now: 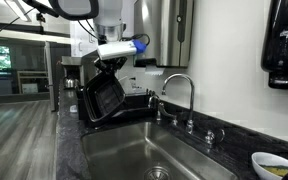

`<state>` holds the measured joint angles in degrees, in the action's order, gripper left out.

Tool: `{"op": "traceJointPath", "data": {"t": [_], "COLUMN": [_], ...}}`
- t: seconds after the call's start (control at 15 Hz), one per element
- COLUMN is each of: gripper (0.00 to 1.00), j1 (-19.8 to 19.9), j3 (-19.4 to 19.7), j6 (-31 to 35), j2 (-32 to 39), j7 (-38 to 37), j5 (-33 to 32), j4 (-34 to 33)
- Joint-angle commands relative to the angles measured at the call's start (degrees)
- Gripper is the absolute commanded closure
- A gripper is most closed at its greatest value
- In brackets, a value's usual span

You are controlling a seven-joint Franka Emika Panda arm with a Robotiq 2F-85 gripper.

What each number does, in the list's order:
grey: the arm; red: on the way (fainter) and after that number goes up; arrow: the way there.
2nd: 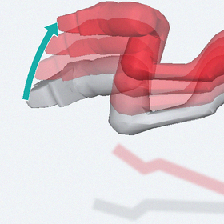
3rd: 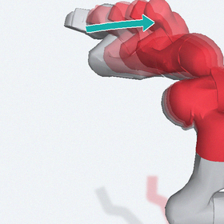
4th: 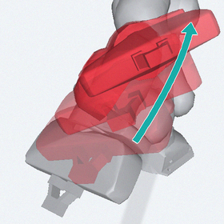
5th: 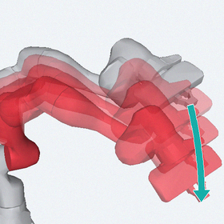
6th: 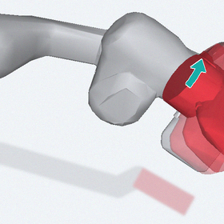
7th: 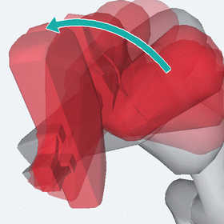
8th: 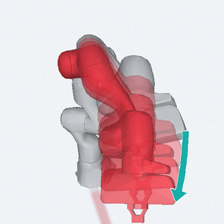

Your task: Remove the black lunchbox from the sink and put it on the dish rack

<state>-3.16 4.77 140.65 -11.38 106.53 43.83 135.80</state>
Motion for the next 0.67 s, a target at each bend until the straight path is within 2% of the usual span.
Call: {"op": "traceJointPath", "data": {"t": [0.0,0.27,0.6], "gripper": [0.98,0.98,0.98], "j1": [-0.2,0.8,2.4], "j3": [2.5,3.9,3.9], "j6": [-7.6,-16.0,-22.8], "j2": [-0.2,1.1,3.4], "j7": [6.4,11.5,11.5], "j5": [4.5,10.1,13.3], "j4": [-3.1,-6.8,-10.2]}}
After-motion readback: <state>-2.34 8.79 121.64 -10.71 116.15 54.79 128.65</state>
